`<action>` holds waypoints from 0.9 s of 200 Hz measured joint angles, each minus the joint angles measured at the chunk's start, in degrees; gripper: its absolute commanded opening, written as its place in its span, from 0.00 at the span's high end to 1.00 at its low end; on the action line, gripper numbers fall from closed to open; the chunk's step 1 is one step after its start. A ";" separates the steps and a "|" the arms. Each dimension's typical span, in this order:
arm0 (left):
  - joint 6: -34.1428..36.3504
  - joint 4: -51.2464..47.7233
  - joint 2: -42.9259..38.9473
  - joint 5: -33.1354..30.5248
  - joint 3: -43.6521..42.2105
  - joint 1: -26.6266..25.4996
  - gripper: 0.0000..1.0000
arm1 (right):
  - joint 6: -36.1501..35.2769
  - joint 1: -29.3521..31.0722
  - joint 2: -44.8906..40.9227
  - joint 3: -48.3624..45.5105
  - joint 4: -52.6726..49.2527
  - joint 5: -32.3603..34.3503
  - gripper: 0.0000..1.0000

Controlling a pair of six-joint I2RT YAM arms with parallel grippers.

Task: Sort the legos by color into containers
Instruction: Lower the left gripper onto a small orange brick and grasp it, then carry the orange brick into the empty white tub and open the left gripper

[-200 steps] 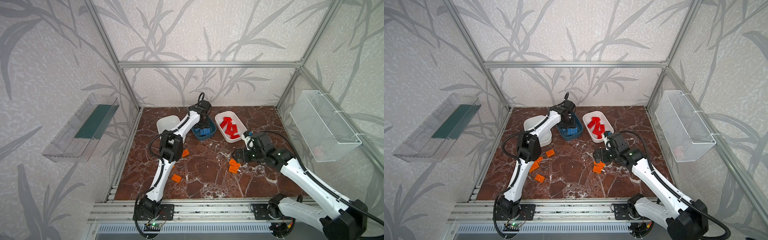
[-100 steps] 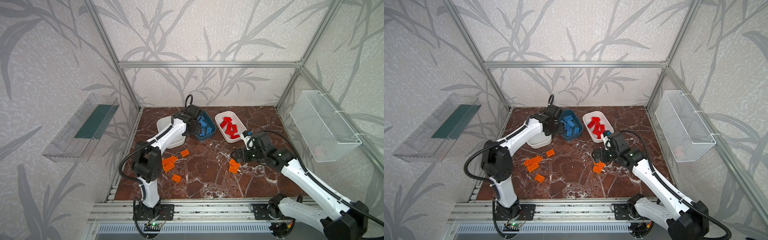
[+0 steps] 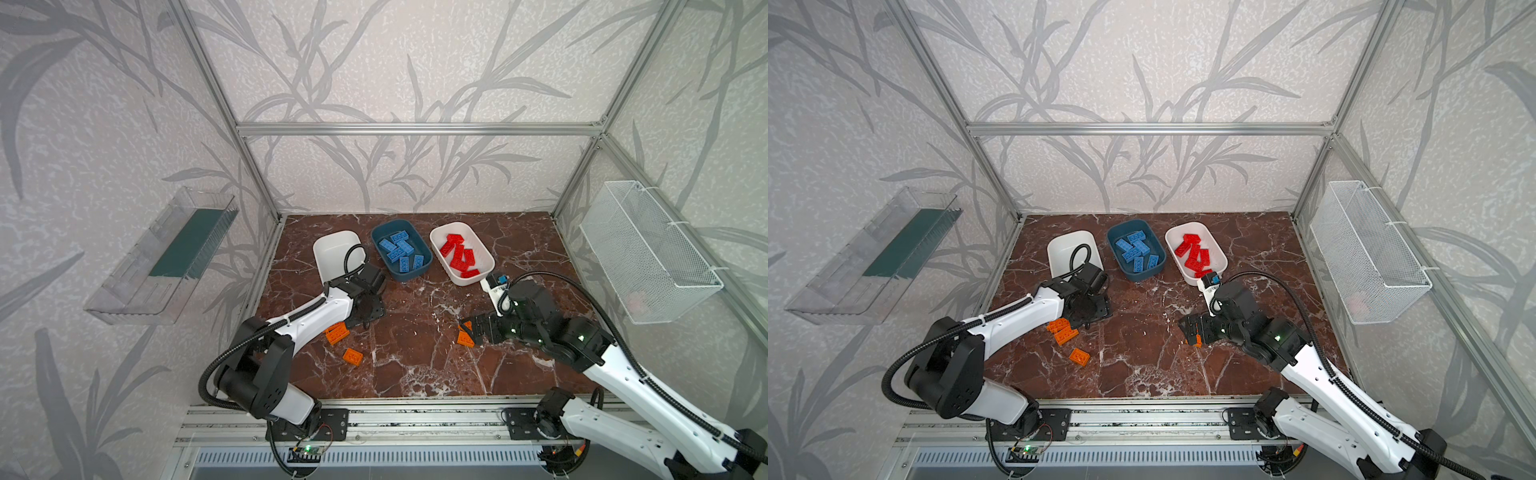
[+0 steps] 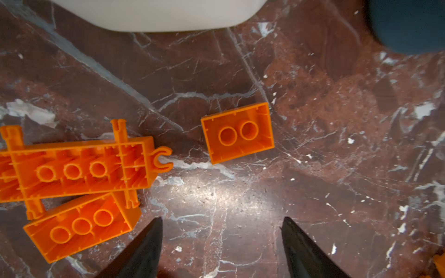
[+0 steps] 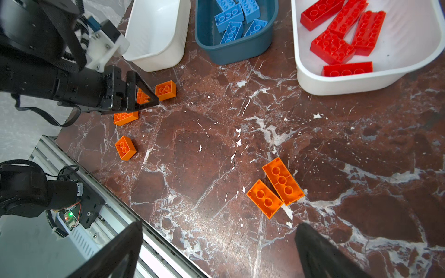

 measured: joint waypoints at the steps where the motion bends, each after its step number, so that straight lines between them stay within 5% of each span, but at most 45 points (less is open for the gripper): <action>1: -0.04 0.09 -0.09 -0.02 0.00 0.00 0.22 | 0.11 0.07 -0.07 -0.07 -0.04 0.04 0.01; 114: -2.49 2.82 9.20 -3.65 5.79 0.59 0.21 | 1.03 1.07 0.55 -0.55 -0.68 2.58 0.01; 180: -2.34 3.67 16.83 -4.11 9.07 2.34 0.32 | -0.26 1.07 4.85 -0.52 0.81 0.35 0.01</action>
